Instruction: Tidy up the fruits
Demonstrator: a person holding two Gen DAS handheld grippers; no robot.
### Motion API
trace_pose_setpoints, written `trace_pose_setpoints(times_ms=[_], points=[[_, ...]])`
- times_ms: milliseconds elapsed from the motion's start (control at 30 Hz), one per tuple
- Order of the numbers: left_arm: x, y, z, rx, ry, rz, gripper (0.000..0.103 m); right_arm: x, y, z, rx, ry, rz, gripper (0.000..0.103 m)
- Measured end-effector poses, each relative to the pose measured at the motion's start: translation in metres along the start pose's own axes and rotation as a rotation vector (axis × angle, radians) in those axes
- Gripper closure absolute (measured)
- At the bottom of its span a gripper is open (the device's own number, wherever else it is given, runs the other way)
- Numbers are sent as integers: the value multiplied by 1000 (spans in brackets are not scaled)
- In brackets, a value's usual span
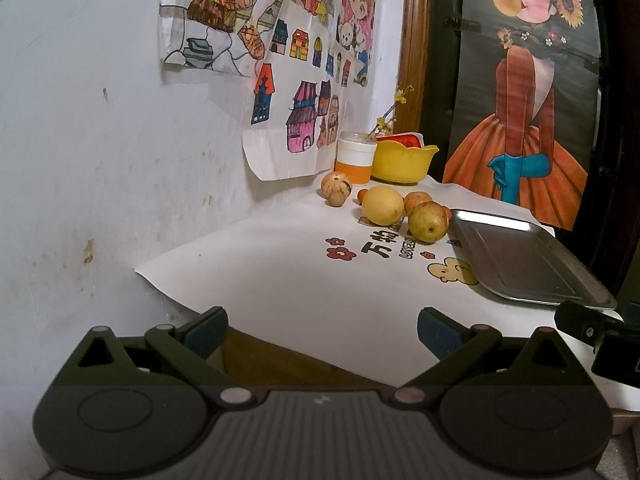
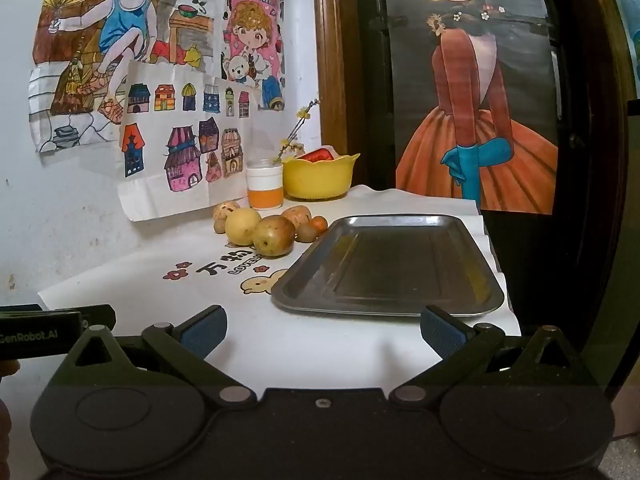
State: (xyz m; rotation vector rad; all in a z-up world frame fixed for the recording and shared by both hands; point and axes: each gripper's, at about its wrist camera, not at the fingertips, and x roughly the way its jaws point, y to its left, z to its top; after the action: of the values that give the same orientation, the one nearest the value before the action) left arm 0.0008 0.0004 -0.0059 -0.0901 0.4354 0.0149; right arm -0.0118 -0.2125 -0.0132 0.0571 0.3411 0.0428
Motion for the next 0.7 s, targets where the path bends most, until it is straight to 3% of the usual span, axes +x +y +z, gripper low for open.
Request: trace_pose_setpoints(times_ms=[700], points=[[0, 2, -2, -13, 14, -3, 0, -1, 1, 1, 0, 4, 1, 0]])
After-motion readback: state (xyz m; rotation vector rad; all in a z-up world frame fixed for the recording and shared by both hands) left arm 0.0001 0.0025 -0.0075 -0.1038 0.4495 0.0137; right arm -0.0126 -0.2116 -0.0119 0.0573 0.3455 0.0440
